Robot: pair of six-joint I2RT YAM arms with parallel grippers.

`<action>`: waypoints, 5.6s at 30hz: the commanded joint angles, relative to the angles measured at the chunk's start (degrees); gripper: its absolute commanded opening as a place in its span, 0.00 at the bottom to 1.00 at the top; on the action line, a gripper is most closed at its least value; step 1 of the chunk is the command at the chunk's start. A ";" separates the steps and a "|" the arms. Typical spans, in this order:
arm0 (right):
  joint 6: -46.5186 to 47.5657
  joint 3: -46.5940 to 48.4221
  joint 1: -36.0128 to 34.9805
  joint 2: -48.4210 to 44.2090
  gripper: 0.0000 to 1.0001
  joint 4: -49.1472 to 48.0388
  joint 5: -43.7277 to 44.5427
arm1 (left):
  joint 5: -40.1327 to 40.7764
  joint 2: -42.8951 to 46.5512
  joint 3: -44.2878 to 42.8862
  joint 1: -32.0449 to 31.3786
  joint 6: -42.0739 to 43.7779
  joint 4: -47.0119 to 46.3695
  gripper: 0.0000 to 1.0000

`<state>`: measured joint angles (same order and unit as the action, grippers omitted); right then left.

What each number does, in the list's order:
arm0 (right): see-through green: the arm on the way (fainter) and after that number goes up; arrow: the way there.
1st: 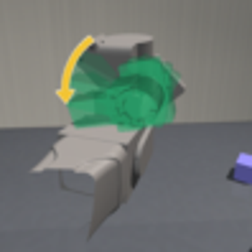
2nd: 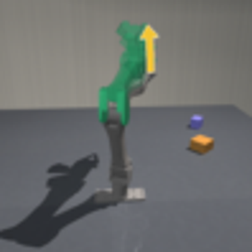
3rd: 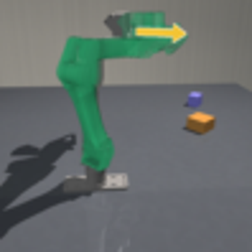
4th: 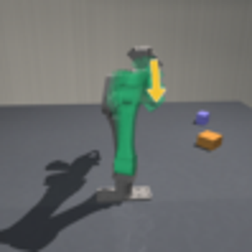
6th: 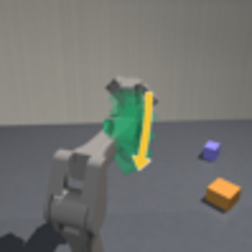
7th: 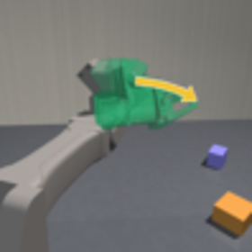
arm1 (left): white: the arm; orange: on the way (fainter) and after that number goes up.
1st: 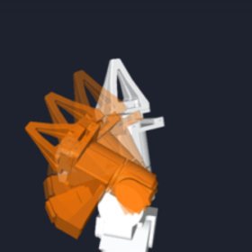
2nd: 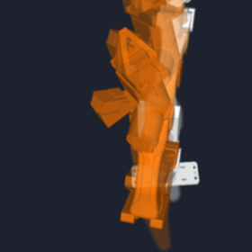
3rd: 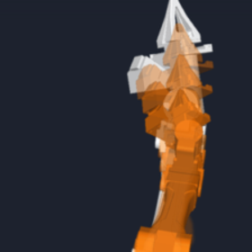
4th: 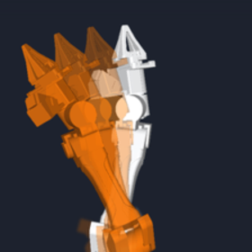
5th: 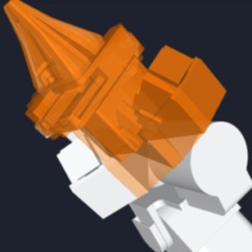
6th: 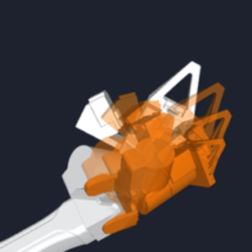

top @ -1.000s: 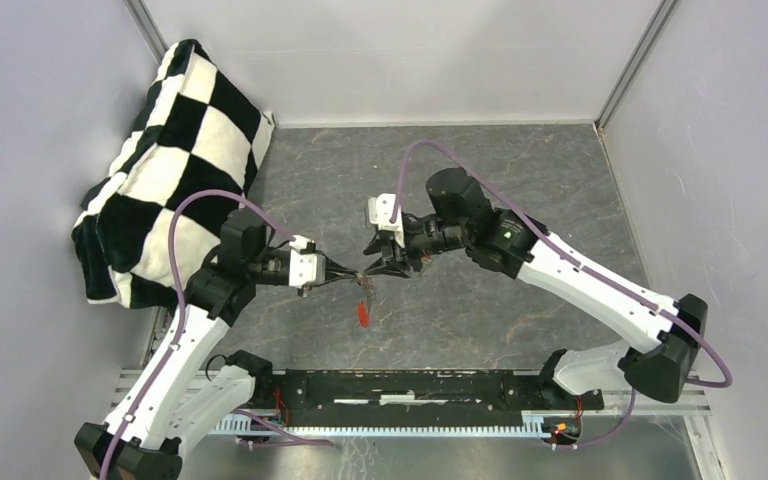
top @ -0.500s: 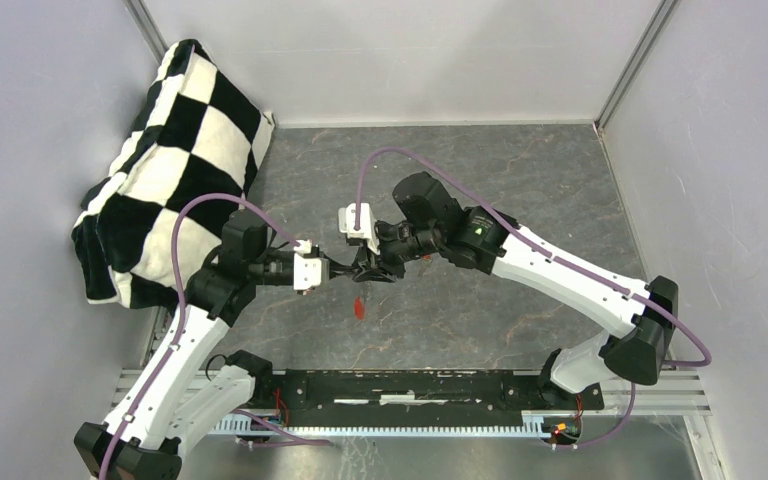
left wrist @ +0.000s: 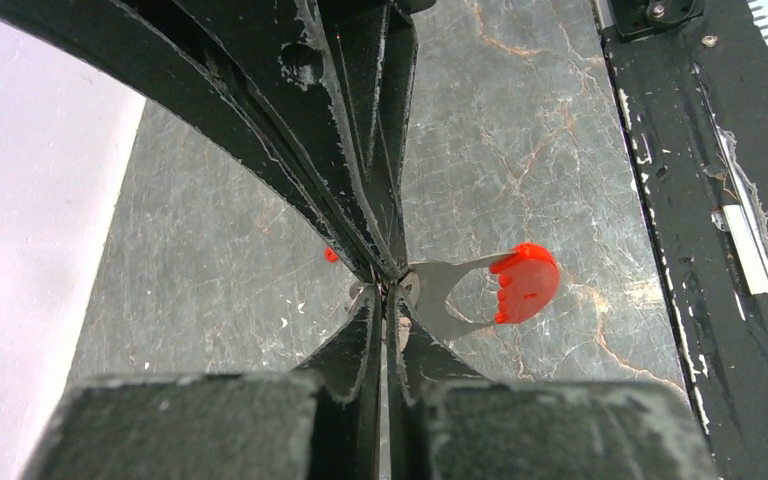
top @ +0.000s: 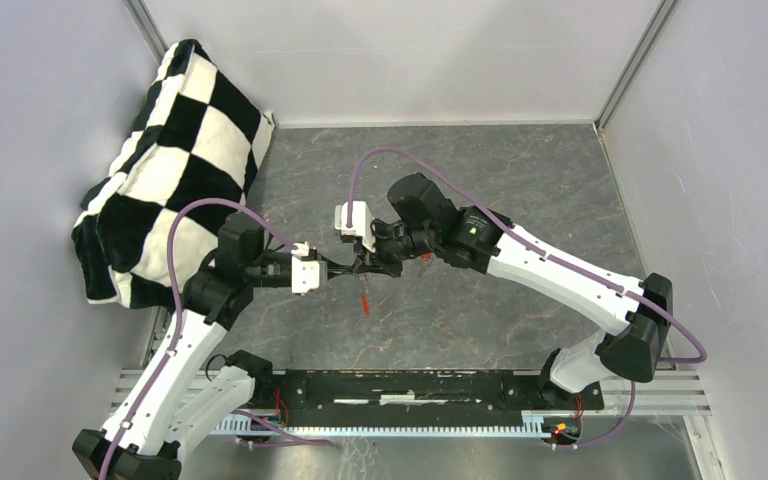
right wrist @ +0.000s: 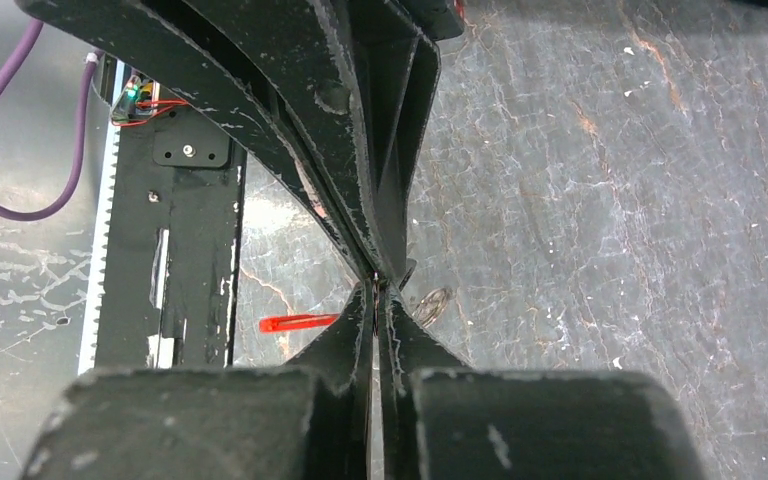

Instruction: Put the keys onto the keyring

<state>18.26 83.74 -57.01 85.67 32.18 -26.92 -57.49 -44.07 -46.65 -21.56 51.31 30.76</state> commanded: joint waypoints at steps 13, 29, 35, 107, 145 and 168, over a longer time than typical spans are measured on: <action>-5.45 -11.69 1.80 -10.21 0.00 -17.96 -4.67 | -3.01 2.82 1.29 -0.26 2.61 -1.19 0.27; -7.90 -13.59 3.08 -9.51 0.00 -21.33 -11.26 | -3.33 4.13 2.39 -0.32 0.15 -5.69 0.32; -7.45 -13.87 3.44 -9.58 0.00 -20.54 -11.65 | -0.03 4.41 2.25 -0.28 -1.60 -6.41 0.25; -6.13 -12.05 3.86 -8.28 0.00 -17.37 -14.96 | -6.12 -0.34 -3.19 -0.28 15.13 12.39 0.33; -8.02 -12.12 3.85 -7.96 0.00 -19.28 -15.67 | -5.82 3.69 2.16 -0.35 -1.30 -8.13 0.02; -20.45 -20.05 6.56 -11.23 0.00 -34.62 -14.65 | -6.80 10.39 6.80 -0.61 15.13 -8.16 0.02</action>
<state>-0.73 63.83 -51.51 76.07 2.81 -42.54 -61.58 -34.79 -40.18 -21.67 62.08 24.64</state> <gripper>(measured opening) 0.011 0.029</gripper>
